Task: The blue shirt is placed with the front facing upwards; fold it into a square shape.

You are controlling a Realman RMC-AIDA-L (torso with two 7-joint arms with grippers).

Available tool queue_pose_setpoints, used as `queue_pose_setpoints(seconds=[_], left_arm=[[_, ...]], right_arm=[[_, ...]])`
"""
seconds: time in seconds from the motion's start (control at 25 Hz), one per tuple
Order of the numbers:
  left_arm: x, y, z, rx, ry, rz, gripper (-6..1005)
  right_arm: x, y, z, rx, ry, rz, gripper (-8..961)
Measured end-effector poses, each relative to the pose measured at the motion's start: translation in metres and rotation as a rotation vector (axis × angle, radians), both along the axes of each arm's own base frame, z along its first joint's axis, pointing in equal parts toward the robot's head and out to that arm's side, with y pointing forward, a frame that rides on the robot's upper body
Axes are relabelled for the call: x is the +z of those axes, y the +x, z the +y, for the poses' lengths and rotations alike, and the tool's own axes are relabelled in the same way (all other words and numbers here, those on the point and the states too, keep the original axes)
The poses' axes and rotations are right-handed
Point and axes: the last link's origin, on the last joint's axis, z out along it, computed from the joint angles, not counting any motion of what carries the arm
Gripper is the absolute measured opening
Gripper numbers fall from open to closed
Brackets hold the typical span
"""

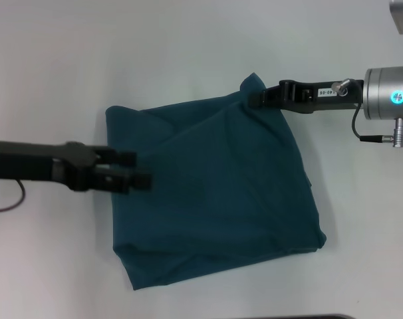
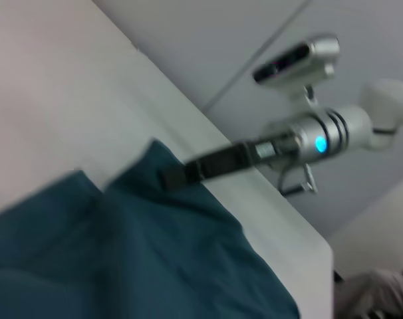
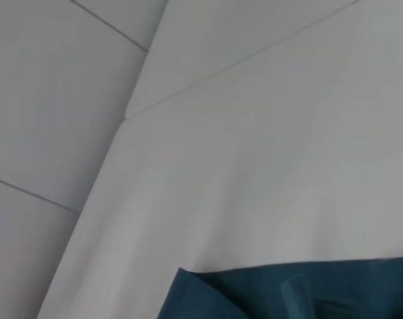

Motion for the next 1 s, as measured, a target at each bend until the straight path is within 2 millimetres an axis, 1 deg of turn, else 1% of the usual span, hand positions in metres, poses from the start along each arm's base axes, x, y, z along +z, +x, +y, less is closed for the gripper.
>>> queue_pose_setpoints(seconds=[0.24, 0.36, 0.48, 0.68, 0.88, 1.0], left_arm=[[-0.021, 0.007, -0.007, -0.031, -0.061, 0.002, 949], [-0.026, 0.008, -0.008, -0.031, -0.07, 0.01, 949], [-0.036, 0.007, -0.009, -0.025, -0.087, 0.035, 949], [-0.042, 0.009, -0.009, -0.034, -0.108, 0.046, 949], [-0.048, 0.01, -0.01, -0.028, -0.131, 0.052, 949], [-0.049, 0.01, -0.01, -0.03, -0.132, 0.051, 949]], right_arm=[[-0.001, -0.005, 0.003, 0.013, 0.002, -0.001, 27], [-0.001, -0.006, 0.004, 0.017, 0.002, -0.001, 35], [0.0, -0.007, 0.005, 0.02, 0.004, 0.001, 43], [0.006, -0.01, 0.006, 0.043, 0.011, 0.007, 57], [0.01, -0.02, 0.004, 0.117, 0.012, 0.041, 71], [0.011, -0.021, 0.003, 0.13, 0.012, 0.047, 79]])
